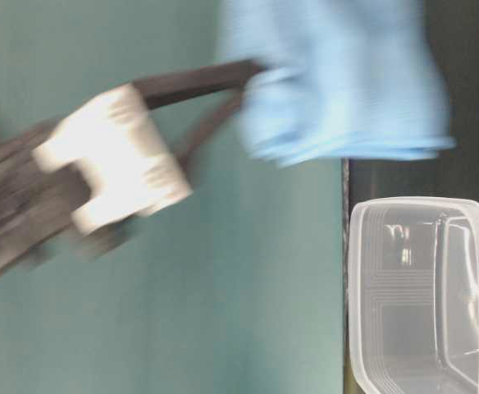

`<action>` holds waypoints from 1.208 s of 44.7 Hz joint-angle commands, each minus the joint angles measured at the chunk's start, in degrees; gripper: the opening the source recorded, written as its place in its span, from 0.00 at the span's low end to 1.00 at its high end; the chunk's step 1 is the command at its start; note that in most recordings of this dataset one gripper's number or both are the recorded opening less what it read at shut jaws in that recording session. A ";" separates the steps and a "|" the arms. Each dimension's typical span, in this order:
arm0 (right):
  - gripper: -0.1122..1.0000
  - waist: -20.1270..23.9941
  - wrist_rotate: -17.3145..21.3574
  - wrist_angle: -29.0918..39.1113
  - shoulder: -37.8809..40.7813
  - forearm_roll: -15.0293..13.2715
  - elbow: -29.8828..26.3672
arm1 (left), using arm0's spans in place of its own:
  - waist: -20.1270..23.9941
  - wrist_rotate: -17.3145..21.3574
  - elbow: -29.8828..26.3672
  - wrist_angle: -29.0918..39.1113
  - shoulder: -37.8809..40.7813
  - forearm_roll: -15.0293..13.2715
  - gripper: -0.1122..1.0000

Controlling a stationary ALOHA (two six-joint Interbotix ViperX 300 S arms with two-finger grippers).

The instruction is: Place the blue towel into the container with the left arm.

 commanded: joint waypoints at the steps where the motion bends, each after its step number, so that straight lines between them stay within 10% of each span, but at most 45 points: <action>1: 0.76 0.53 0.09 -0.53 0.18 -0.09 -1.14 | 0.62 0.18 2.29 3.96 -8.53 0.26 0.14; 17: 0.76 0.53 0.09 -0.53 0.18 -0.09 -1.05 | 2.29 0.26 18.11 5.19 -21.27 0.18 0.14; 54: 0.76 0.44 0.09 -0.18 0.35 -0.09 -0.62 | 4.22 -1.05 27.33 -0.09 -21.27 0.26 0.14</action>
